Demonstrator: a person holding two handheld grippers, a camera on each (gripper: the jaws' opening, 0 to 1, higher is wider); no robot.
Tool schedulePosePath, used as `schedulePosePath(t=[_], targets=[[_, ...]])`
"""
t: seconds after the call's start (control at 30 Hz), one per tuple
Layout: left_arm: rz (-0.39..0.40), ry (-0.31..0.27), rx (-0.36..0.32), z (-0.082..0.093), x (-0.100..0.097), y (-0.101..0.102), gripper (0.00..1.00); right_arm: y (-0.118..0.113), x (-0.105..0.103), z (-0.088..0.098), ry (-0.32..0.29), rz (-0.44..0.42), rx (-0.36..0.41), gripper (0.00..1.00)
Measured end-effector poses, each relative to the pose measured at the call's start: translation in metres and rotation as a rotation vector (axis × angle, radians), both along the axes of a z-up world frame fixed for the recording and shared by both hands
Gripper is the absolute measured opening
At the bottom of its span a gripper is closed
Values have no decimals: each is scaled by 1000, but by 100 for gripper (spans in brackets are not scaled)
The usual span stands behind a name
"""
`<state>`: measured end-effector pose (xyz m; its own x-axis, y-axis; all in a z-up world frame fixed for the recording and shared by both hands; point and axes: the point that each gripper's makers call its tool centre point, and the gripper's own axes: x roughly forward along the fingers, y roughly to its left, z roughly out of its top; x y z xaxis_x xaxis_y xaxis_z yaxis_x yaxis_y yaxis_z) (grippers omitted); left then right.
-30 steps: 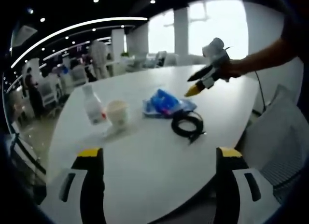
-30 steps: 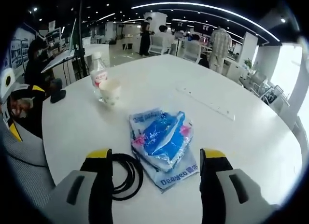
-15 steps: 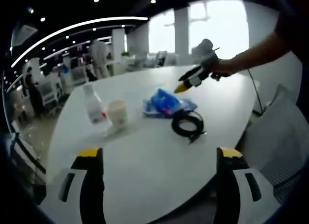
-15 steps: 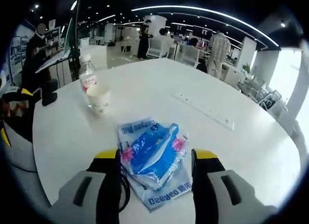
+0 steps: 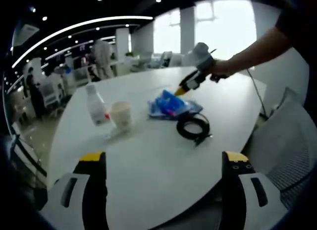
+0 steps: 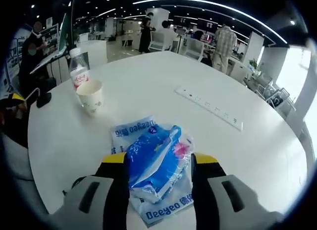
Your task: Arrange the tabletop items into an orderly group along one side of the table until the central work area is clear of visible clutter.
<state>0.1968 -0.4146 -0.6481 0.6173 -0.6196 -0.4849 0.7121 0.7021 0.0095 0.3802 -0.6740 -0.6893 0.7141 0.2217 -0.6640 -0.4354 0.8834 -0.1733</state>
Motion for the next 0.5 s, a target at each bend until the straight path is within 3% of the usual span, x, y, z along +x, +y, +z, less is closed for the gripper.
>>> schedulePosePath(t=[0.4, 0.5], targets=[[1, 9, 4, -1, -1, 0, 92, 3, 11, -17, 39, -6, -34, 35], [-1, 10, 9, -1, -2, -1, 92, 0, 14, -22, 52, -41, -38, 31]])
